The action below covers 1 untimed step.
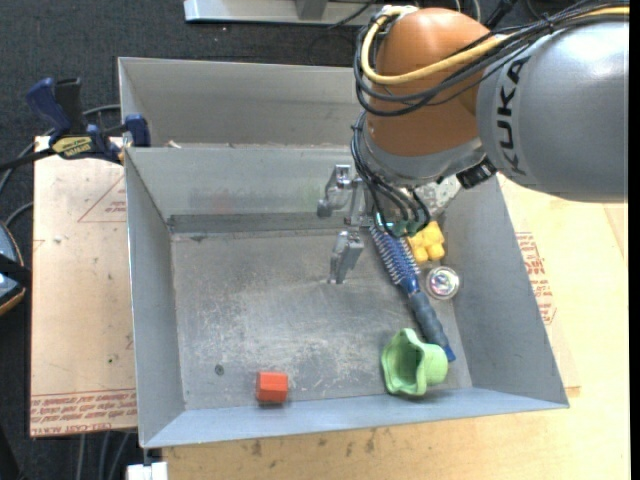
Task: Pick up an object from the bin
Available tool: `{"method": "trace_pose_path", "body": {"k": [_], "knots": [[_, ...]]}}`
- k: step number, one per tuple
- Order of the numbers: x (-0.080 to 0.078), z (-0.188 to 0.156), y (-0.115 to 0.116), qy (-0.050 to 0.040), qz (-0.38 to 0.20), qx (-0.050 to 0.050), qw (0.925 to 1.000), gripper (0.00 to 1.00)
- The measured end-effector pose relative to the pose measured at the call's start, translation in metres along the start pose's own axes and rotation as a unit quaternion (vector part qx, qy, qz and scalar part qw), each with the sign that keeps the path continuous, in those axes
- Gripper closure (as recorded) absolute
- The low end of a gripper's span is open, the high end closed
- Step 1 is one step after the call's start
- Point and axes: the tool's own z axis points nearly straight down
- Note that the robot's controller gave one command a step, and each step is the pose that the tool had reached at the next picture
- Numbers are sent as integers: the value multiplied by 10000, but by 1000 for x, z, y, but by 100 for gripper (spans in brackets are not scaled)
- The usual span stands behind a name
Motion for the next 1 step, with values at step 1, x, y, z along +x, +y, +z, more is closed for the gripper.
{"method": "trace_pose_path", "body": {"k": [1], "knots": [[-25, 128, -97, -1, 413, 10, 9991, 0]]}}
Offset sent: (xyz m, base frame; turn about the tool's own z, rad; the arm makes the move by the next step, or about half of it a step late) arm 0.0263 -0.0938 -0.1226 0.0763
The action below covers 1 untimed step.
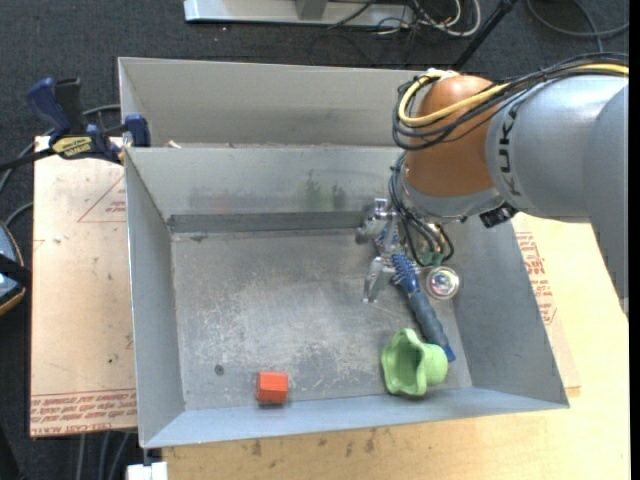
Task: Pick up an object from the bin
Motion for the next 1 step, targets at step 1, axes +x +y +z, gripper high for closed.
{"method": "trace_pose_path", "body": {"k": [1], "knots": [[-2, -5, 4, -37, -24, -16, 10000, 100]]}}
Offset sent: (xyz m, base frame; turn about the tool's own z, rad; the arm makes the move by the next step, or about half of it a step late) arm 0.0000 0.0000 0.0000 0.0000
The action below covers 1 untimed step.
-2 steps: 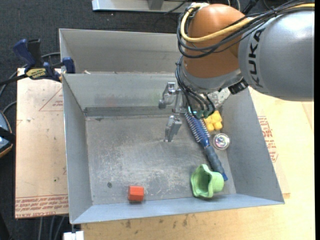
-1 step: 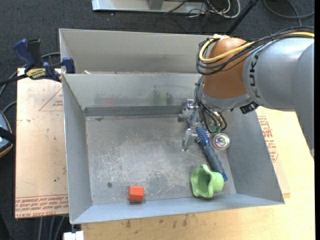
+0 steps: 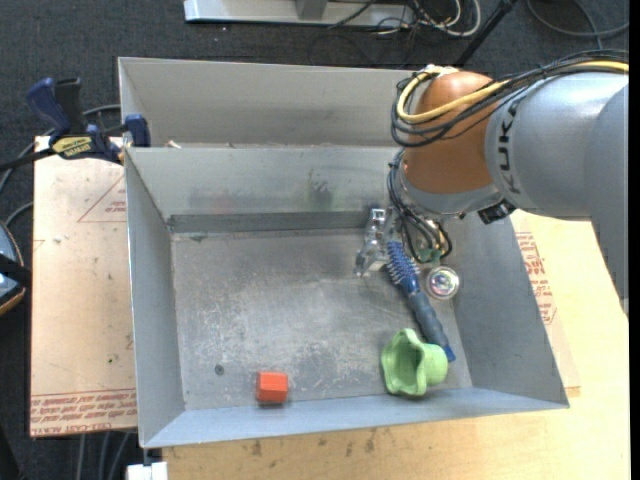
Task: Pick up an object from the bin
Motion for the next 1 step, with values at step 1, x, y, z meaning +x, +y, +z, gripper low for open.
{"method": "trace_pose_path", "body": {"k": [1], "knots": [[0, 0, 0, 0, 0, 0, 10000, 0]]}}
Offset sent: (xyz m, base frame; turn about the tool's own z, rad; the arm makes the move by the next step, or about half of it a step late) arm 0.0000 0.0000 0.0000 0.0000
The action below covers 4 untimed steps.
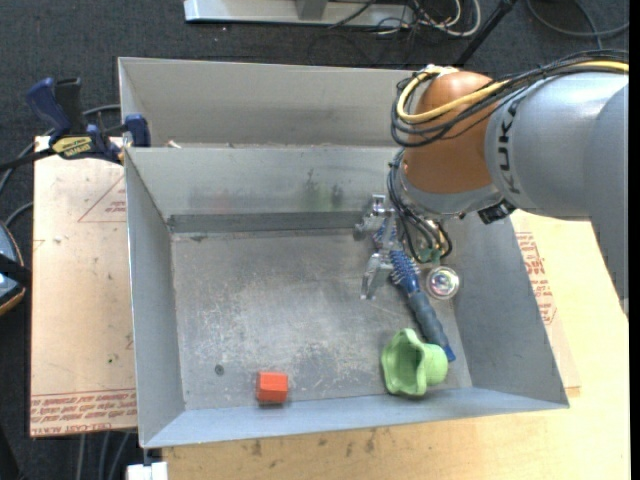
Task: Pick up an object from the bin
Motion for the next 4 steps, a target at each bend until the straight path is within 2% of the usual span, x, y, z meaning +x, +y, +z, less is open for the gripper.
{"method": "trace_pose_path", "body": {"k": [1, 2, 3, 4], "knots": [[-6, 12, -60, -9, -1679, -3, 9858, 0], [-35, 46, -100, -30, -3525, -35, 9358, 0], [19, -4, -143, -7, -3296, -54, 9441, 0], [12, 7, -132, -37, -4161, -67, 9093, 0]]}}
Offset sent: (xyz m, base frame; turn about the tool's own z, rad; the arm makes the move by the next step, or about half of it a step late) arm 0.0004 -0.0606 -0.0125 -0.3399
